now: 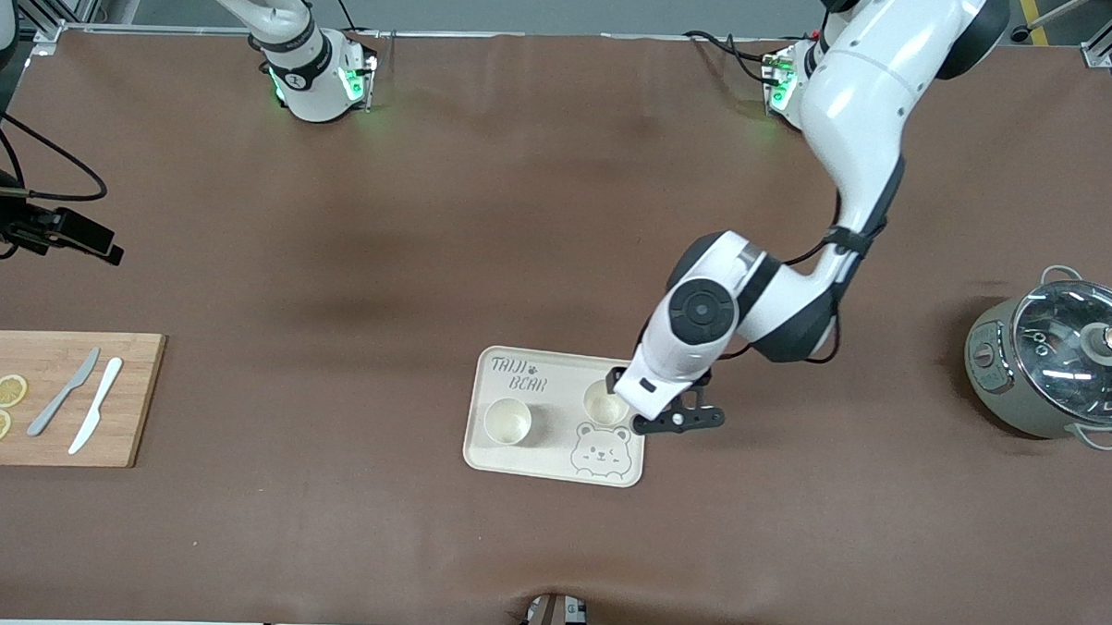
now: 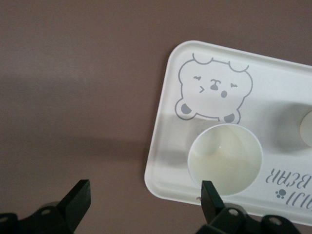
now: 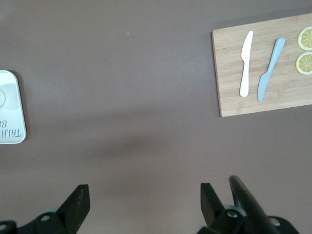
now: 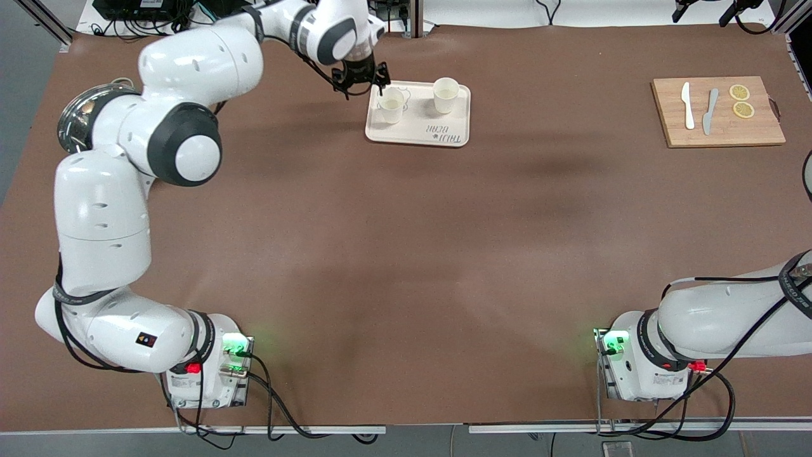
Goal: Place white IKEA cup upright on tray with both arms
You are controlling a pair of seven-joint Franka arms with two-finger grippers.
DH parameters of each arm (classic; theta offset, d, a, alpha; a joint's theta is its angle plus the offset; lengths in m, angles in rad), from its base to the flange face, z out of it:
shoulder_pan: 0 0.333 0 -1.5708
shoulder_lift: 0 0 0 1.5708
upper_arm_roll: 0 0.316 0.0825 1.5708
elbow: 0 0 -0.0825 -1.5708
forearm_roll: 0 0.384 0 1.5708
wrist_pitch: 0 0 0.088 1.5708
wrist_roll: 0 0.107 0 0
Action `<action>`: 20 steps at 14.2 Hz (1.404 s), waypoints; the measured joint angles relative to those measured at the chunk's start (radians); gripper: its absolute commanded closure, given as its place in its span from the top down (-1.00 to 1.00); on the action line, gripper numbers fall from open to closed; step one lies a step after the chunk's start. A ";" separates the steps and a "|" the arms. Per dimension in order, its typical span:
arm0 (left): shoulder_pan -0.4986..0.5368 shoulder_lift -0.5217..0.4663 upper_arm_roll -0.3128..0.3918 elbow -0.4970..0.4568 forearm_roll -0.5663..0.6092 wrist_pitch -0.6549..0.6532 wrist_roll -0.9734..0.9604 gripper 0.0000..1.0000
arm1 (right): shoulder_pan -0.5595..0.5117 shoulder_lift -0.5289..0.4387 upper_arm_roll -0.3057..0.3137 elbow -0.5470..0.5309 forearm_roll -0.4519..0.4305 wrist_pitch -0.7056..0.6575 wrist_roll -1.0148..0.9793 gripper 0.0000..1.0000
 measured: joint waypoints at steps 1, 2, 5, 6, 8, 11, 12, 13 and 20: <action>0.026 -0.034 0.000 0.002 -0.022 -0.032 0.046 1.00 | 0.000 0.000 0.000 0.000 0.000 0.000 0.000 1.00; 0.060 -0.068 0.001 0.004 -0.046 -0.059 0.101 1.00 | 0.000 0.000 0.000 0.000 0.000 0.000 0.000 1.00; 0.217 -0.145 0.003 0.005 -0.109 -0.107 0.305 1.00 | 0.000 0.000 0.001 0.001 0.000 0.000 0.000 1.00; 0.276 -0.157 0.003 0.005 -0.121 -0.112 0.366 1.00 | 0.000 0.000 0.001 0.002 0.000 0.000 0.000 1.00; 0.377 -0.163 0.004 0.004 -0.127 -0.114 0.485 1.00 | 0.000 0.000 0.002 0.002 0.000 -0.001 0.000 1.00; 0.477 -0.167 0.001 0.004 -0.132 -0.113 0.635 1.00 | 0.000 0.000 0.003 0.002 0.000 -0.006 0.000 1.00; 0.495 -0.174 0.001 0.005 -0.132 -0.113 0.661 1.00 | 0.000 0.000 0.003 0.002 0.000 -0.006 0.000 1.00; 0.501 -0.186 0.001 0.005 -0.132 -0.114 0.668 1.00 | 0.000 0.000 0.003 0.002 0.000 -0.007 0.000 1.00; 0.440 -0.336 0.075 0.003 -0.133 -0.310 0.675 1.00 | 0.000 0.000 0.001 0.010 0.000 -0.036 0.000 1.00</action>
